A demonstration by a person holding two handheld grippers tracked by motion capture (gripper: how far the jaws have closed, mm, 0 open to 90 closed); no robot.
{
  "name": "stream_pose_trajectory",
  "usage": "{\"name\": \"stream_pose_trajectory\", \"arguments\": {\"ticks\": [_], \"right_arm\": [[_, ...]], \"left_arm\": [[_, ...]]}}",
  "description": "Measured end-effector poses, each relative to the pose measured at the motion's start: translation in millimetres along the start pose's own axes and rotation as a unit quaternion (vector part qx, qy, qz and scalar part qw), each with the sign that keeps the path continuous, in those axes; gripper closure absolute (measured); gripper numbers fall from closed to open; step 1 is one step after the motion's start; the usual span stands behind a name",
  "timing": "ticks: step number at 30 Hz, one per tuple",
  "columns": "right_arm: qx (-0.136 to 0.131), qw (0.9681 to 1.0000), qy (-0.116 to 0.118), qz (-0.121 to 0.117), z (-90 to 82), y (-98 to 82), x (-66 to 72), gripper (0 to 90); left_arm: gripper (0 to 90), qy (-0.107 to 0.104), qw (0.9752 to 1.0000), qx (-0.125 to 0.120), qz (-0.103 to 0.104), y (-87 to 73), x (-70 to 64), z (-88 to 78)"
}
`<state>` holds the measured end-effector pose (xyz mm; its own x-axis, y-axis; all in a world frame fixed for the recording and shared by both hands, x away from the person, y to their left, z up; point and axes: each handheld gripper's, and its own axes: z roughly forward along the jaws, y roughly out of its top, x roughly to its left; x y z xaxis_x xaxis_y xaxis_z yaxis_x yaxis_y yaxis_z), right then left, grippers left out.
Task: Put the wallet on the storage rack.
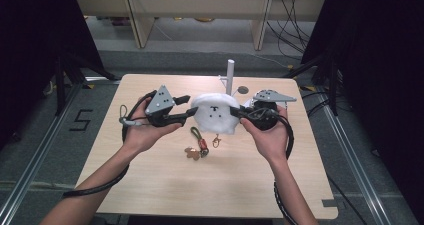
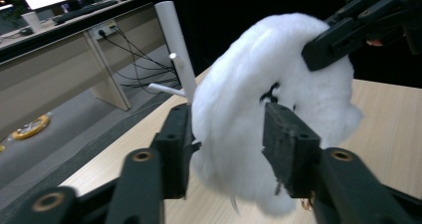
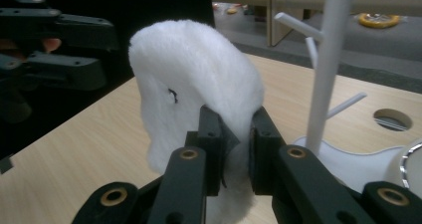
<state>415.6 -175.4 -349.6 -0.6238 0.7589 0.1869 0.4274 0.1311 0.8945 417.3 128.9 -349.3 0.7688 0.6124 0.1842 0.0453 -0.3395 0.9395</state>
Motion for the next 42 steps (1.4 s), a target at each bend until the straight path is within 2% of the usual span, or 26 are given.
{"name": "stream_pose_trajectory", "arguments": {"ticks": [2,3,4,10,11,12,13,14,17,18,19,23,24,27,30,31,32,33,35,37,38,39,42], "right_arm": [[-0.001,0.9999,-0.009,0.014,-5.5,0.6,-5.2,80.3],[-0.005,0.9999,-0.009,0.009,-6.2,0.6,-7.2,80.4],[-0.002,0.9998,-0.014,0.013,-8.2,0.4,-8.0,80.4],[-0.017,0.9995,-0.024,0.007,-16.0,-0.6,-18.2,80.3],[-0.015,0.9995,-0.022,0.018,-17.3,-0.8,-18.3,80.3],[-0.016,0.9994,-0.03,0.008,-20.0,-0.6,-21.1,80.3],[-0.014,0.9994,-0.025,0.017,-21.5,-0.4,-21.6,80.3],[-0.021,0.9991,-0.032,0.021,-22.9,-1.1,-22.5,80.3],[-0.023,0.9987,-0.042,0.019,-30.8,0.6,-30.4,80.3],[-0.023,0.9987,-0.042,0.019,-30.8,0.6,-30.4,80.3],[-0.026,0.9984,-0.042,0.028,-32.8,1.2,-31.5,80.3],[-0.032,0.9975,-0.056,0.029,-40.5,3.8,-40.5,80.3],[-0.033,0.997,-0.06,0.038,-42.3,4.4,-41.3,80.2],[-0.04,0.996,-0.071,0.036,-46.8,7.0,-51.4,80.3],[-0.041,0.9959,-0.071,0.04,-47.9,8.6,-55.8,80.3],[-0.041,0.995,-0.081,0.042,-49.5,9.8,-59.6,80.3],[-0.044,0.9949,-0.083,0.036,-50.0,10.3,-62.7,80.2],[-0.043,0.9946,-0.085,0.043,-51.3,11.2,-63.9,80.2],[-0.046,0.9941,-0.089,0.042,-53.1,12.4,-68.6,80.3],[-0.047,0.9934,-0.093,0.047,-54.0,12.6,-69.6,80.2],[-0.048,0.9935,-0.095,0.041,-55.4,13.5,-72.5,80.2],[-0.049,0.993,-0.095,0.051,-56.3,13.8,-73.5,80.2],[-0.054,0.9916,-0.106,0.051,-60.0,14.9,-79.8,80.2]], "left_arm": [[45.4,0.009,0.9999,0.006,0.004,-4.1,3.1,-7.6],[44.9,0.016,0.9998,0.015,0.001,-9.0,5.5,-15.3],[44.4,0.016,0.9998,0.015,0.001,-9.0,5.5,-15.3],[42.4,0.032,0.999,0.031,-0.01,-28.5,9.0,-43.2],[42.1,0.034,0.9987,0.033,-0.017,-33.7,9.3,-48.7],[41.7,0.037,0.9986,0.033,-0.02,-37.1,9.3,-51.7],[41.4,0.038,0.9983,0.037,-0.022,-41.5,9.5,-55.8],[41.1,0.041,0.998,0.04,-0.027,-47.1,9.1,-60.3],[39.2,0.05,0.997,0.038,-0.044,-62.7,5.3,-73.0],[38.6,0.05,0.997,0.038,-0.044,-62.7,5.3,-73.0],[38.6,0.053,0.9968,0.036,-0.048,-68.0,4.0,-76.6],[35.9,0.063,0.9953,0.034,-0.065,-84.8,-1.5,-84.7],[35.5,0.064,0.9959,0.028,-0.057,-87.8,-1.3,-85.9],[34.4,0.072,0.9947,0.021,-0.07,-98.2,-5.1,-91.7],[34.4,0.076,0.994,0.02,-0.077,-102.5,-6.6,-94.0],[34.4,0.077,0.9934,0.021,-0.081,-106.1,-7.9,-95.3],[34.4,0.077,0.9934,0.021,-0.081,-106.1,-7.9,-95.3],[34.3,0.075,0.9936,0.017,-0.084,-109.4,-8.7,-95.2],[34.3,0.073,0.9934,0.014,-0.088,-110.7,-9.2,-95.1],[34.3,0.079,0.9926,0.019,-0.09,-112.2,-9.9,-96.8],[34.2,0.08,0.9922,0.019,-0.093,-112.9,-10.4,-97.0],[34.2,0.08,0.992,0.015,-0.096,-114.1,-10.8,-97.0],[34.1,0.082,0.9916,0.014,-0.099,-116.6,-11.8,-97.7]]}}
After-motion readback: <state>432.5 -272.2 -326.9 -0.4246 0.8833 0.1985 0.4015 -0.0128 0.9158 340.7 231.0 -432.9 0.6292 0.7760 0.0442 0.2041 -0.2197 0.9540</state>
